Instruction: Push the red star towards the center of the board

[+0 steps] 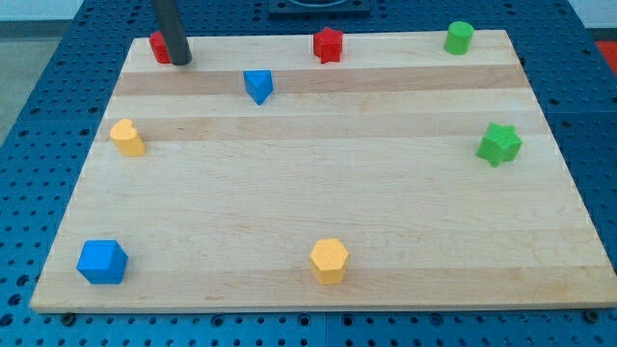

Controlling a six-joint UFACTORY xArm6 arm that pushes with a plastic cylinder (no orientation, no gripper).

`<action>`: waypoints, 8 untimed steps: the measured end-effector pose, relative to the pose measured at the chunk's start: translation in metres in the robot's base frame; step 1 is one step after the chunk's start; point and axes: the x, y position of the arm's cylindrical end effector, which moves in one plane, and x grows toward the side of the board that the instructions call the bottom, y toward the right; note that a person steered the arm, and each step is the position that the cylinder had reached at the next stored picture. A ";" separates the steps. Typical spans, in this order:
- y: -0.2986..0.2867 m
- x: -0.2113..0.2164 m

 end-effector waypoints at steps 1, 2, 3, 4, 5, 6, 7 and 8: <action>0.001 0.000; 0.018 -0.001; 0.059 -0.013; 0.099 -0.028; 0.148 -0.042; 0.191 -0.046; 0.207 -0.051; 0.217 -0.048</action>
